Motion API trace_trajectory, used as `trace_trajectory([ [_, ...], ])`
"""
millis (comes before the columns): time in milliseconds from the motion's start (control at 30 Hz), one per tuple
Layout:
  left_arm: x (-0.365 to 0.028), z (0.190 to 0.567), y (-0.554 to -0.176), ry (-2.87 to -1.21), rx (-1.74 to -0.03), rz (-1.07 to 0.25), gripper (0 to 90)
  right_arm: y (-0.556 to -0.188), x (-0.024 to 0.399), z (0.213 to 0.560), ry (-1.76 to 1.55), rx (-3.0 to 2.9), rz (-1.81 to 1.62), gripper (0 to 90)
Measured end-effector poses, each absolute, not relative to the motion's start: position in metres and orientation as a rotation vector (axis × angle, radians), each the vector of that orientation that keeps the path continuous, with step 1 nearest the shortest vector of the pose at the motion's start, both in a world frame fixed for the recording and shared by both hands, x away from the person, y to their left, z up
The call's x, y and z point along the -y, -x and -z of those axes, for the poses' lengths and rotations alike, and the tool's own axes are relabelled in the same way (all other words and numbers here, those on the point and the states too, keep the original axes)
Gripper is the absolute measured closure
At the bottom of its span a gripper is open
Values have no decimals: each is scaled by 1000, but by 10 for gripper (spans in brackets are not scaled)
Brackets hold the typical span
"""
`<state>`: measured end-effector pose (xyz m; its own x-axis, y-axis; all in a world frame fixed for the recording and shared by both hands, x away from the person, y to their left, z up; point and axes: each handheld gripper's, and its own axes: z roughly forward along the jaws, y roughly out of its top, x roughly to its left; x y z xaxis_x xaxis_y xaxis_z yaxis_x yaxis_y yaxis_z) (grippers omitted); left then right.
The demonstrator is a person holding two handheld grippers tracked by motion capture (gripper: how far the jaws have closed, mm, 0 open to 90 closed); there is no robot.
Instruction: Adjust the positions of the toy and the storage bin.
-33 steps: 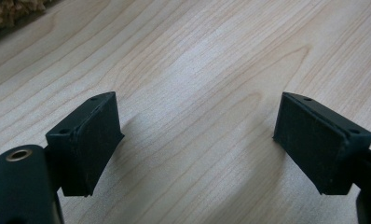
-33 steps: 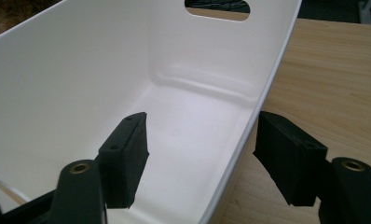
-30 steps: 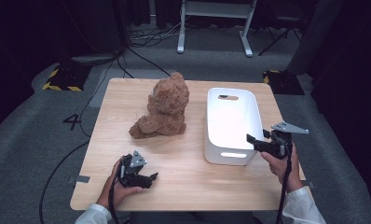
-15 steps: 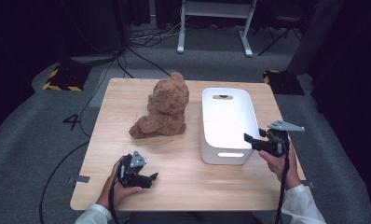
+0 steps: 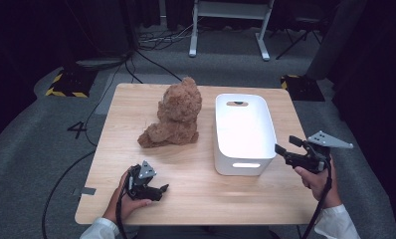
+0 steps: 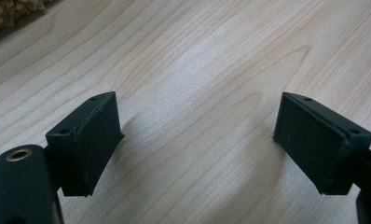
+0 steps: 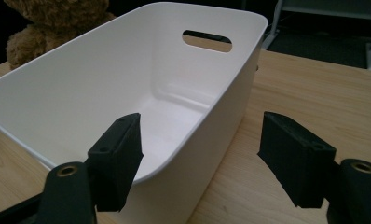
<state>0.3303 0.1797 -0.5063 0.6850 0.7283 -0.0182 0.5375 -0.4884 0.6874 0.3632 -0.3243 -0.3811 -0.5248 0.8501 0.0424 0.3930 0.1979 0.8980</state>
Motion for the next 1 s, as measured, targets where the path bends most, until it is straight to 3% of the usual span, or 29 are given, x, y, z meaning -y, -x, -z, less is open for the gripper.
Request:
trace_trajectory([
  [300,-180,506,-330,-2213,-966,-361,149,-361,348,401,-1099,-2016,-1247,244],
  [633,-180,506,-330,-2213,-971,-360,149,-366,351,446,-1071,-2120,-1049,205],
  [1000,-181,506,-328,-2208,-977,-363,150,-368,357,484,-1105,-2265,-1013,230],
])
